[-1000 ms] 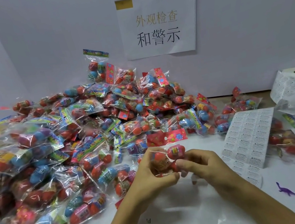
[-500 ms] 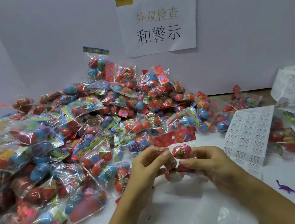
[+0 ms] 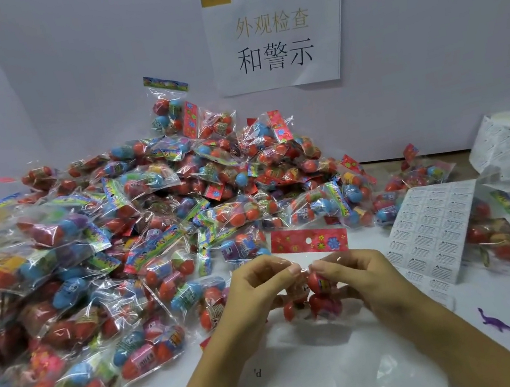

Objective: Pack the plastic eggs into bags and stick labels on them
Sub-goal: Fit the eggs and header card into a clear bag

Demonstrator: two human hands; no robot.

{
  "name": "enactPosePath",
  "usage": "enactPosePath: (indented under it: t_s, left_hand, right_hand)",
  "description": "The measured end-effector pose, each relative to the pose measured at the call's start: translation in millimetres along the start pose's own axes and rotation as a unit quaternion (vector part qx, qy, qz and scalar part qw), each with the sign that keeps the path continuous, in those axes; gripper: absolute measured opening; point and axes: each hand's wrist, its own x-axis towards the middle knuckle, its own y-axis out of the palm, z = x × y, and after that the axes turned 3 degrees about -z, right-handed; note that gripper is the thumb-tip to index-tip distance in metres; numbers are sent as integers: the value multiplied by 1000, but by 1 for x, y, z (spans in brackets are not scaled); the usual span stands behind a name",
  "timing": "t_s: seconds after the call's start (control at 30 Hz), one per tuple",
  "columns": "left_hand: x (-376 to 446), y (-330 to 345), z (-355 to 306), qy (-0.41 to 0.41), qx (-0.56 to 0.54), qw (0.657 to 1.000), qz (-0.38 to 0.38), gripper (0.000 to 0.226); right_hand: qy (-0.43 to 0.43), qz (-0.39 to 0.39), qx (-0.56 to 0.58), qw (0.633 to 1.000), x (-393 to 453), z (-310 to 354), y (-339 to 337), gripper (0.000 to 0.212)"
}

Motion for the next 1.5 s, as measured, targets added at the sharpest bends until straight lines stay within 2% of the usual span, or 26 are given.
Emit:
enactPosePath:
  t_s: [0.2,0.4,0.63,0.97,1.1,1.27,1.5]
  left_hand:
    - [2,3,2,-27,-30,999,5,26]
    - [1,4,0,-28,-61,998,5,21]
    - [2,3,0,-33,-58,998,-9,30]
    - [4,-1,1,-32,-30,999,14,31]
    - [3,0,3,-42,-45,998,26,24]
    - [6,0,3,-60,-65,996,9,17]
    - [4,3,3,-58,-54,997,12,22]
  right_hand:
    - [-9,-8,-12,1000,1,-3,-1,34]
    - [6,-18,0,1000,2,-2,-2,43]
    - [10,-24,12,1000,1,1,0,37]
    - [17,-53,54,997,1,0,2,41]
    - [25,-62,78,995,3,1,2,42]
    - [13,-56,42,997,2,2,2,45]
    - [19,-66,45,997,2,1,2,42]
